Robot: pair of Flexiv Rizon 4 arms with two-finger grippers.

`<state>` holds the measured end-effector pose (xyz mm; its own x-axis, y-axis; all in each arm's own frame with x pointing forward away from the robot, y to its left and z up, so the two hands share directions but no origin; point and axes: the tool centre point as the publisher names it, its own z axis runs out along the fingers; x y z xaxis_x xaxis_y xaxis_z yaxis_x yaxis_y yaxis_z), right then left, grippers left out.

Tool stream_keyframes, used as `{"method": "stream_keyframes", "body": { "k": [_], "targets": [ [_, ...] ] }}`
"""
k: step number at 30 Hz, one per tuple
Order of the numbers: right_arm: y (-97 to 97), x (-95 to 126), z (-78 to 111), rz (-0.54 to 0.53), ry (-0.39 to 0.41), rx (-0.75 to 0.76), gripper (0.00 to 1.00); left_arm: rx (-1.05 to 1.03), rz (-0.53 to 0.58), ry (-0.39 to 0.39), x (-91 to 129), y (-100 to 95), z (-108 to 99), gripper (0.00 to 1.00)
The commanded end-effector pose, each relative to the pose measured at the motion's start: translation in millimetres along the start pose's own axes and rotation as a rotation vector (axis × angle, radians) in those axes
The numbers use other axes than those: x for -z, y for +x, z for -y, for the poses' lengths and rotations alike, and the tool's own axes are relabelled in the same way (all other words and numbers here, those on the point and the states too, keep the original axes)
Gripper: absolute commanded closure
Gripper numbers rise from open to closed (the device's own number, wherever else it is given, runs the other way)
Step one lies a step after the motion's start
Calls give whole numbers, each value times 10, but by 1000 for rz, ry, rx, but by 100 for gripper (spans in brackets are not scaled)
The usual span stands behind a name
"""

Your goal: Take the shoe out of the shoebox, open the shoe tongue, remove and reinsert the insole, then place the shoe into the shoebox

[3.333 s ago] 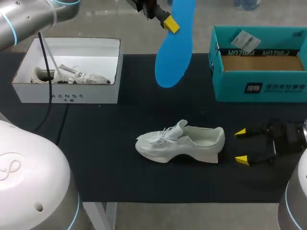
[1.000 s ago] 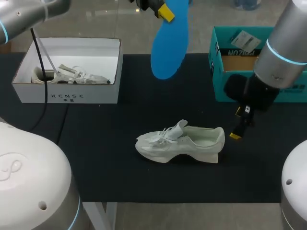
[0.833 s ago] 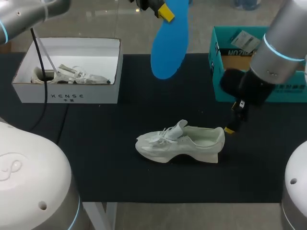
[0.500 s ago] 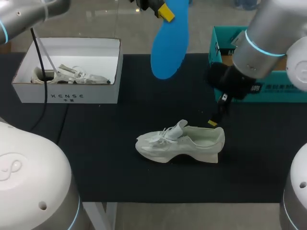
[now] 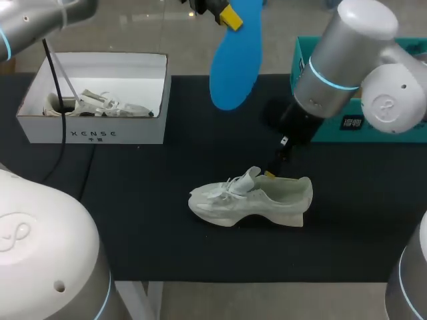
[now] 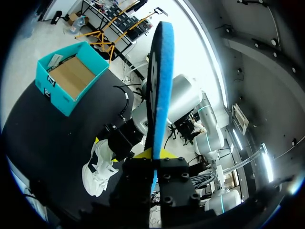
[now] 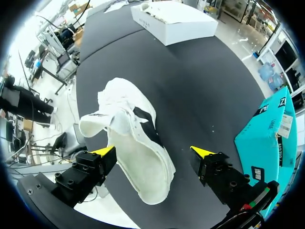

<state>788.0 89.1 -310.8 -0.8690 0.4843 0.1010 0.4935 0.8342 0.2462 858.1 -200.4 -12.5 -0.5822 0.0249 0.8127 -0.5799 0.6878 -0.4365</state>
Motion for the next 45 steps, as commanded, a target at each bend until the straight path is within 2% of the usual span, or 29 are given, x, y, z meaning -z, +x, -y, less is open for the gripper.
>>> {"method": "stream_keyframes", "body": {
  "k": [1, 6, 12, 19, 25, 32, 41, 45],
  "targets": [
    [-9, -305, -112, -12, 16, -4, 0, -1, -1, -2, 5, -6, 3, 100],
    [49, -392, -97, -20, 39, -3, 0, -1, -1, -2, 5, -6, 3, 100],
    [62, -385, 24, -28, 50, 20, 0, -1, -1, -2, 5, -6, 3, 100],
    [-37, -357, 200, -50, 80, 68, 0, -1, -1, -2, 5, -6, 3, 100],
    [-158, -308, 240, -69, 138, 123, 0, -1, -1, -2, 5, -6, 3, 100],
    [-240, -435, 333, -70, 147, 141, 0, -1, -1, -2, 5, -6, 3, 100],
    [-225, -703, 367, -75, 132, 141, 0, -1, -1, -2, 5, -6, 3, 100],
    [-210, -757, 378, -83, 135, 143, 0, -1, -1, -2, 5, -6, 3, 100]
  ]
}}
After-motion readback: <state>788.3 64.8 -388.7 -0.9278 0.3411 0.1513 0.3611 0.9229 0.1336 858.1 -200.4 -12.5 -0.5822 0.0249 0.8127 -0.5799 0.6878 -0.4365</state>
